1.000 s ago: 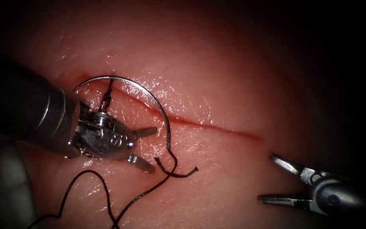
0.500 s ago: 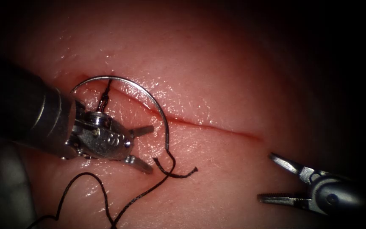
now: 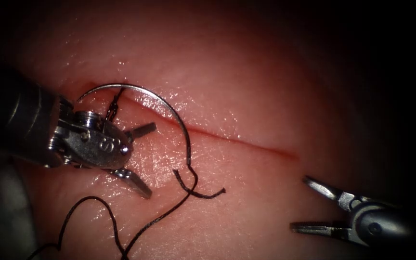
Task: Wound Closure
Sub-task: Grab the needle using the left gripper
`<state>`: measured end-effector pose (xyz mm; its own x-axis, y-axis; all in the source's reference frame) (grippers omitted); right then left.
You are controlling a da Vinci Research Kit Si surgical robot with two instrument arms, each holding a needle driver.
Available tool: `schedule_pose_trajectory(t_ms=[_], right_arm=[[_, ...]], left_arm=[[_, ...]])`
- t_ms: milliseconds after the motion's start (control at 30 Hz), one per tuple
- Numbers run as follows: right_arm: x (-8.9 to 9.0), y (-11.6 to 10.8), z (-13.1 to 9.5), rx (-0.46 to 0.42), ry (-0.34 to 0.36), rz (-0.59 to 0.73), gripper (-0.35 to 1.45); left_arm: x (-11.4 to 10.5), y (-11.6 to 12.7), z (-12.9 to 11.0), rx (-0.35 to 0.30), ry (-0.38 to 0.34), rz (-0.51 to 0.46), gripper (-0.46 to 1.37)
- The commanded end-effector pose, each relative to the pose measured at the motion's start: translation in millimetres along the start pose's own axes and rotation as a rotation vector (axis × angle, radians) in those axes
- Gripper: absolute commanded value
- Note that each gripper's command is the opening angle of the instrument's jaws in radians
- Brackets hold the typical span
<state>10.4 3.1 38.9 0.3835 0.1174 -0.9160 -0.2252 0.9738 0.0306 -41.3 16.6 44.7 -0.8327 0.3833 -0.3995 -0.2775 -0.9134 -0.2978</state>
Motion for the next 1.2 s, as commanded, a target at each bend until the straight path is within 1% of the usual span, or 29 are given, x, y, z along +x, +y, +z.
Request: schedule_pose_trajectory(t_ms=[33, 267, 533, 567, 600, 833, 900, 933, 967, 1000, 1067, 1200], right_arm=[[0.0, 0.0, 0.1, 0.003, -0.001, 0.000, 1.20], [-0.5, -0.5, 0.5, 0.007, -0.008, -0.004, 1.20], [-1.0, -0.8, 0.6, 0.009, -0.010, -0.009, 1.20], [-1.0, -0.9, 0.6, 0.009, -0.010, -0.010, 1.20], [-1.1, -0.9, 0.6, 0.009, -0.010, -0.010, 1.20], [-1.3, -1.3, 0.5, 0.010, -0.011, -0.013, 1.21], [-1.3, -1.4, 0.5, 0.010, -0.010, -0.014, 1.21], [-1.4, -1.5, 0.5, 0.010, -0.010, -0.015, 1.21], [-1.4, -1.5, 0.5, 0.010, -0.010, -0.015, 1.21], [-1.4, -1.6, 0.5, 0.010, -0.009, -0.016, 1.21], [-1.5, -1.6, 0.5, 0.010, -0.009, -0.016, 1.21], [-1.5, -1.6, 0.5, 0.010, -0.009, -0.016, 1.21]], left_arm=[[0.2, -0.2, -0.3, 0.001, -0.003, -0.009, 1.07], [1.1, -1.7, -1.4, 0.003, 0.012, -0.022, 1.05], [1.4, -3.9, -1.5, 0.024, 0.026, -0.034, 1.01], [1.3, -4.2, -1.3, 0.024, 0.026, -0.040, 0.91], [1.2, -4.5, -1.1, 0.027, 0.024, -0.028, 0.85], [0.5, -6.8, 0.3, 0.041, 0.013, -0.028, 0.82], [0.4, -7.2, 0.7, 0.052, 0.004, -0.028, 0.78], [0.3, -7.6, 1.0, 0.060, -0.002, -0.029, 0.69], [0.2, -7.7, 1.1, 0.063, -0.005, -0.029, 0.66], [0.1, -8.0, 1.4, 0.071, -0.011, -0.030, 0.57], [0.0, -8.3, 1.7, 0.078, -0.017, -0.031, 0.49], [-0.3, -8.5, 2.3, 0.084, -0.017, -0.030, 0.43]])
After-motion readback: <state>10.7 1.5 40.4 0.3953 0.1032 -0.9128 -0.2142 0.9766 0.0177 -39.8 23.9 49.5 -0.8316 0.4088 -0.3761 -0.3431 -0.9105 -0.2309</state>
